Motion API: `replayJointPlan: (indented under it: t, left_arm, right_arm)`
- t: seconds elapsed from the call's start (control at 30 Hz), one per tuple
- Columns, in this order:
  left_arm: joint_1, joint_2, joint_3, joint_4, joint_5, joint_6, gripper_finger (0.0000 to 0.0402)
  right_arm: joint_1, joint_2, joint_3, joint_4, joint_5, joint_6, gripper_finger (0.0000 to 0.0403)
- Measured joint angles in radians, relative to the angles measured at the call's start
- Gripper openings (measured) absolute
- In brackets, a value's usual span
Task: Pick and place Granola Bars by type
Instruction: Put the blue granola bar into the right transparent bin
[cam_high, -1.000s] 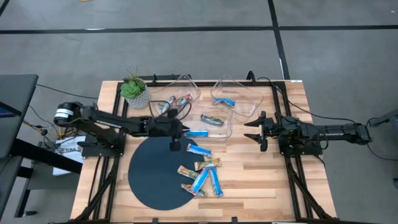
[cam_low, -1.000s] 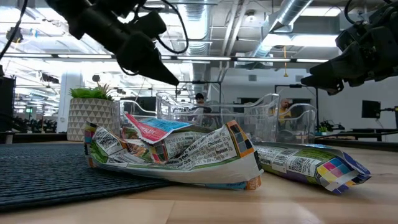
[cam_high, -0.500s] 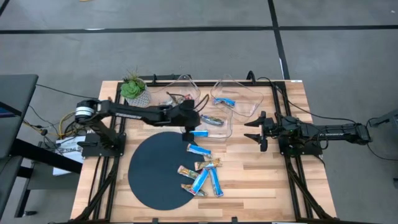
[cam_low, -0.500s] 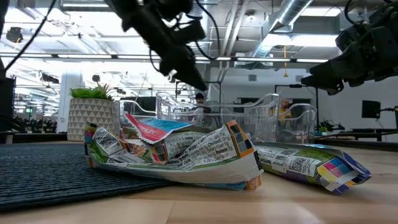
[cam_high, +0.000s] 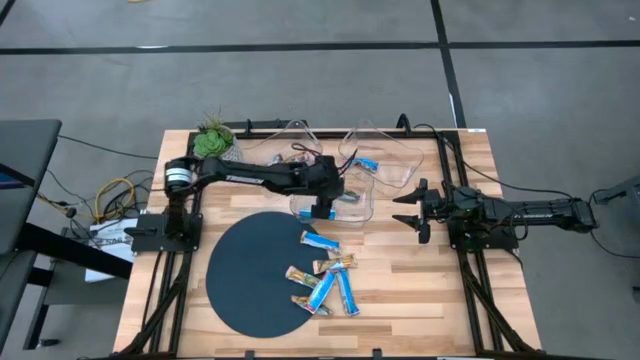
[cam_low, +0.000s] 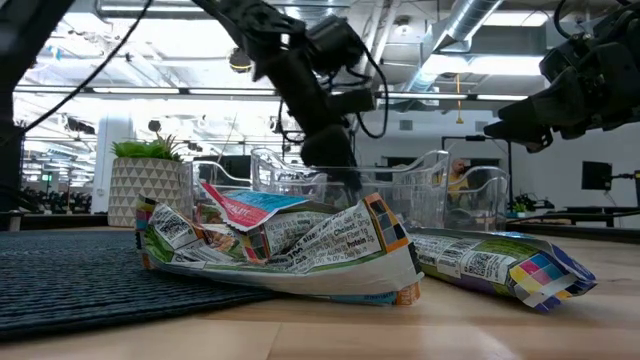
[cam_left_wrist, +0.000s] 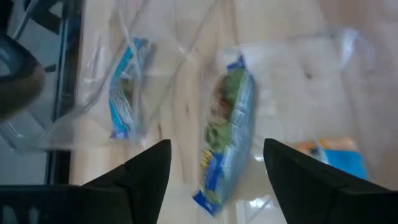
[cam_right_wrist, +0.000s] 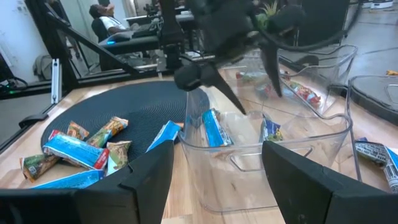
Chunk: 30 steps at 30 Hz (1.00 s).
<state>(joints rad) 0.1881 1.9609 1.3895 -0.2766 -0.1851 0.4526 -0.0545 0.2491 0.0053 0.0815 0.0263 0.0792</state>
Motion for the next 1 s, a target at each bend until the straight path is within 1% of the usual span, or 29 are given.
replayJointPlan:
  t: [0.23,0.3,0.67,0.93,1.0]
  left_arm:
    - [0.022,0.098,0.128,-0.15,0.023,0.0,0.0244]
    - [0.022,0.115,0.149,-0.153,0.022,0.004,0.0243]
    - [0.022,0.121,0.149,-0.19,0.022,0.024,0.023]
    - [0.03,0.175,0.152,-0.183,0.014,0.024,0.0216]
    - [0.03,0.185,0.153,-0.159,0.003,0.03,0.0212]
  right_arm:
    - [0.0,0.0,0.0,0.0,0.0,0.0,0.024]
    - [0.0,0.0,0.0,0.001,0.0,0.0,0.024]
    - [0.0,0.0,0.0,0.0,0.0,0.0,0.024]
    - [0.0,-0.001,0.0,0.002,0.0,0.0,0.024]
    - [0.0,-0.002,0.0,-0.002,0.001,0.0,0.024]
